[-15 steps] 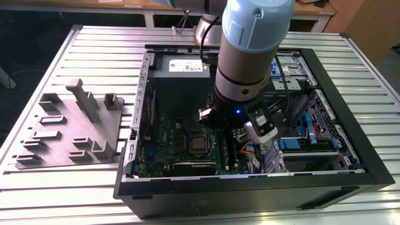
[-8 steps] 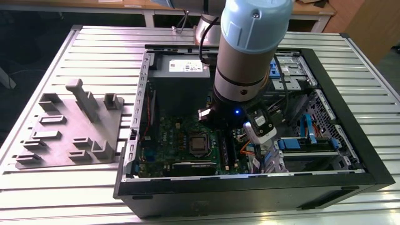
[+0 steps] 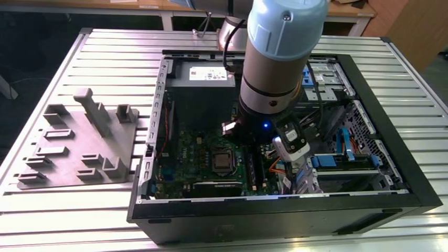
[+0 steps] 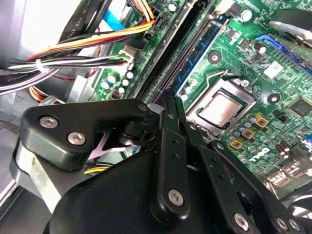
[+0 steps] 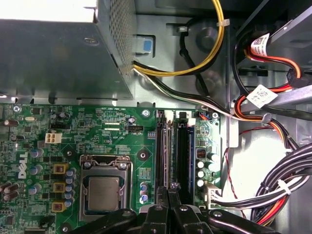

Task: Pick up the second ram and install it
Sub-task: 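Insert the second ram into the second slot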

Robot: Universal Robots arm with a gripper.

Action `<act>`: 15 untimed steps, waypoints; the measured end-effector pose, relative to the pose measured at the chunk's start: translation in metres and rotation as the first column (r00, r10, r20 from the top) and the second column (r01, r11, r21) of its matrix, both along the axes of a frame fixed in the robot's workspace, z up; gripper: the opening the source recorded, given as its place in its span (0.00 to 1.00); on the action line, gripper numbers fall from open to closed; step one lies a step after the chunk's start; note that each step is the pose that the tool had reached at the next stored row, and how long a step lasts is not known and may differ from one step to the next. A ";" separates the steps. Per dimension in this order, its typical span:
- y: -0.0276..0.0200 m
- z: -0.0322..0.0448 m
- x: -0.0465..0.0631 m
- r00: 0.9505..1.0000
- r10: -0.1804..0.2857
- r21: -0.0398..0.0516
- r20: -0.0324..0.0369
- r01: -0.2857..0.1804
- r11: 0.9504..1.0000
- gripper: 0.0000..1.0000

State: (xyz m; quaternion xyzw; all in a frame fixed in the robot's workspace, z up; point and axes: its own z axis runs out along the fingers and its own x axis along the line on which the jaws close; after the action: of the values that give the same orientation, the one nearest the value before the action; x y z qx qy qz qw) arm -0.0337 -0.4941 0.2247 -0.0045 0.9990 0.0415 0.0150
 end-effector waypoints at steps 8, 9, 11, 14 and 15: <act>0.0001 -0.0003 0.001 1.000 -0.003 0.000 0.000 0.003 1.000 0.12; 0.0000 -0.0004 0.001 1.000 -0.008 0.000 0.000 0.008 1.000 0.12; 0.0000 -0.0005 0.001 1.000 -0.010 0.000 0.000 0.010 1.000 0.12; 0.0000 -0.0005 0.001 1.000 -0.011 0.000 0.000 0.011 1.000 0.12; 0.0000 -0.0005 0.001 1.000 -0.011 0.000 0.000 0.011 1.000 0.12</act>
State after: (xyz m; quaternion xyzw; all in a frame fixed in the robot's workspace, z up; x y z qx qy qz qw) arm -0.0329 -0.4941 0.2242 0.0009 0.9990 0.0414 0.0153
